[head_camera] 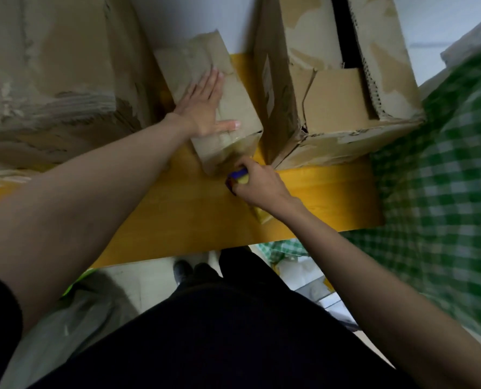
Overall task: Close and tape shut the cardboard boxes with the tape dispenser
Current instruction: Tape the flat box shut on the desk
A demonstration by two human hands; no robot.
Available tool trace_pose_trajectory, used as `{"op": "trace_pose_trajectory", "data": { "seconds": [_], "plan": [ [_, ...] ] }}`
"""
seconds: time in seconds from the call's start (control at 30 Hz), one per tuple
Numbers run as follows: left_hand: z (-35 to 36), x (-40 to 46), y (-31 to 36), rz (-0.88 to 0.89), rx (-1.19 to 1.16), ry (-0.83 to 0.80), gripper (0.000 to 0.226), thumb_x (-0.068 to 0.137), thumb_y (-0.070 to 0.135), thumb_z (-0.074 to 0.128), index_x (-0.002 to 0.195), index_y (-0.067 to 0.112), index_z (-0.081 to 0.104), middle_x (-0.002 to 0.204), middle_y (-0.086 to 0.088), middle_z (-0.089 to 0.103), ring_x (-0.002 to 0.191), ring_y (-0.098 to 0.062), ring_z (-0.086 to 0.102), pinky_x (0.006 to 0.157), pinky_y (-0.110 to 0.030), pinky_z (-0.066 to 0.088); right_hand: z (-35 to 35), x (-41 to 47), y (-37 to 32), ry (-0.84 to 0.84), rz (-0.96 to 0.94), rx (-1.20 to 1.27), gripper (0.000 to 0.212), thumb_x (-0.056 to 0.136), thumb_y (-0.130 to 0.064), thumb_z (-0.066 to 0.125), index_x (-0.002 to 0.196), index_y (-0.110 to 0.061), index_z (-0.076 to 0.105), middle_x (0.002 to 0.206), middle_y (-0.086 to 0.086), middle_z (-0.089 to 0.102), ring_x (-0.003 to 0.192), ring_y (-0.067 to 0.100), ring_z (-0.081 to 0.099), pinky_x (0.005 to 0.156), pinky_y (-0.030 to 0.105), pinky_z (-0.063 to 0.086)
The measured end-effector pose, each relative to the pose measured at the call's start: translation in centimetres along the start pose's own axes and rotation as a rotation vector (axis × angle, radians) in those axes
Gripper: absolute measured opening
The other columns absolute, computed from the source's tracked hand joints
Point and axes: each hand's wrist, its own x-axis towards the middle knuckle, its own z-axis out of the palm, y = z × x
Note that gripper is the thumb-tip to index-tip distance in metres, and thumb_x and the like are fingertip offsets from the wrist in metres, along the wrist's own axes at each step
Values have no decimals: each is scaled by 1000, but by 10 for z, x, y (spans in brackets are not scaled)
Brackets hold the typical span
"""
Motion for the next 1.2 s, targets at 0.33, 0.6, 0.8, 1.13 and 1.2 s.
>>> {"op": "trace_pose_trajectory", "data": {
  "seconds": [0.33,0.6,0.8,1.13,1.2],
  "plan": [
    [31,-39,24,37,80,127,107,92,78,32,159,6,-9,167,-14,-17,155,-26,-15,126,-40,-4,-1,-25,37,63,11,219,46,82,-29,67,126,-36,53,106,2,69,90,27,64,77,39,55],
    [52,-38,44,-87,194,194,119,88,69,54,156,-1,-14,164,-22,-20,153,-34,-17,126,-46,3,2,-51,61,151,-14,335,47,85,-20,70,126,-34,55,106,-5,67,83,12,62,74,24,50],
    [54,-48,40,-21,197,187,105,96,67,40,156,1,-15,164,-21,-22,153,-32,-18,127,-46,3,-18,-78,72,239,-70,504,49,84,-9,74,125,-31,59,96,-7,71,77,11,66,59,7,45],
    [66,-124,25,190,90,85,97,97,73,27,159,12,-16,166,-9,-23,153,-21,-20,126,-40,-4,-36,-106,79,291,-175,636,53,84,-8,77,126,-35,60,107,-37,64,104,-2,63,94,26,51],
    [61,-126,25,129,-15,126,88,100,69,21,160,14,-12,167,-6,-21,154,-18,-19,127,-39,-4,-36,-107,76,290,-193,654,53,84,-7,77,126,-35,59,107,-39,62,103,-4,62,90,19,50]
  ]
}}
